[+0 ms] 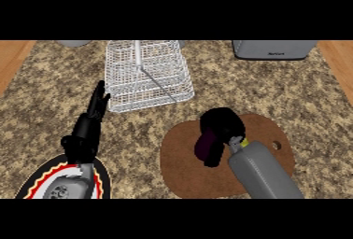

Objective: Pick the eggplant from the cutting board and place it in the tiered basket

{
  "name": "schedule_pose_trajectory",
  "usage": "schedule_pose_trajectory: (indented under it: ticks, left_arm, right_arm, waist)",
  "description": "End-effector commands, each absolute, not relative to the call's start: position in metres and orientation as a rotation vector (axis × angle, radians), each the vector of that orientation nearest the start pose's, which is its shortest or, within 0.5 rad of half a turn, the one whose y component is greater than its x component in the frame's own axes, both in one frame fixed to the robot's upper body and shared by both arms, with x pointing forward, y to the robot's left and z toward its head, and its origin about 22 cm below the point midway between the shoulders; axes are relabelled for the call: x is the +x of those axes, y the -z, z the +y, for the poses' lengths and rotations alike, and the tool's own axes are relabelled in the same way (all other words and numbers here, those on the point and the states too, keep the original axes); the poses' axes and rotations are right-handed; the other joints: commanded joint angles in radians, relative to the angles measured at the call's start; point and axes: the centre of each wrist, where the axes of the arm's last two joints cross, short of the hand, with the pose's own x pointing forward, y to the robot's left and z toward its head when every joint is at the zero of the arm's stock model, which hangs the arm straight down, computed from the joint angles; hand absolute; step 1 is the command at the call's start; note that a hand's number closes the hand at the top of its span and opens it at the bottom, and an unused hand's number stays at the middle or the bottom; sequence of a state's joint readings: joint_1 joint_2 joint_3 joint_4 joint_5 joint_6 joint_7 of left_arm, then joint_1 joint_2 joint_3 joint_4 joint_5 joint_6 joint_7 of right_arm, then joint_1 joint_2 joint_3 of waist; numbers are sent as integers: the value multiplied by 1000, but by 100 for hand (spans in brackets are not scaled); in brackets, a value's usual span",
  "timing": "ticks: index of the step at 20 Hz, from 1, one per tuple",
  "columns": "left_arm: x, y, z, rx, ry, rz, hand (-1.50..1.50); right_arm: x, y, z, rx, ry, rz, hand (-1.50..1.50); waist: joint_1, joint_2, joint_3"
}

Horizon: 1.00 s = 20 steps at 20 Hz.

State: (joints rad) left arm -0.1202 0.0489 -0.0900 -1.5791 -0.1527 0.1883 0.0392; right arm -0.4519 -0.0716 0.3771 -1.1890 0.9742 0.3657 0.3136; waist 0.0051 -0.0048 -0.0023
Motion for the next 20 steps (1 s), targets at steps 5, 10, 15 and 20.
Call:
schedule_pose_trajectory:
  ticks: [5,10,15,20]
  left_arm:
    - [275,-33,177,111,175,-1690,0]
    - [282,-43,171,92,189,-1693,0]
    - [287,-35,172,113,197,-1676,0]
    - [279,-31,170,115,183,-1675,0]
  right_arm:
    - [295,-34,-24,-967,-1587,-876,150]
    - [284,-47,1,-1065,-1494,-845,150]
    - [275,-76,24,-1195,-1371,-903,150]
    - [277,-128,44,-1285,-1255,-1003,150]
  waist:
    - [106,13,-2]
    - [130,17,2]
    - [105,12,0]
    - [93,-1,-1]
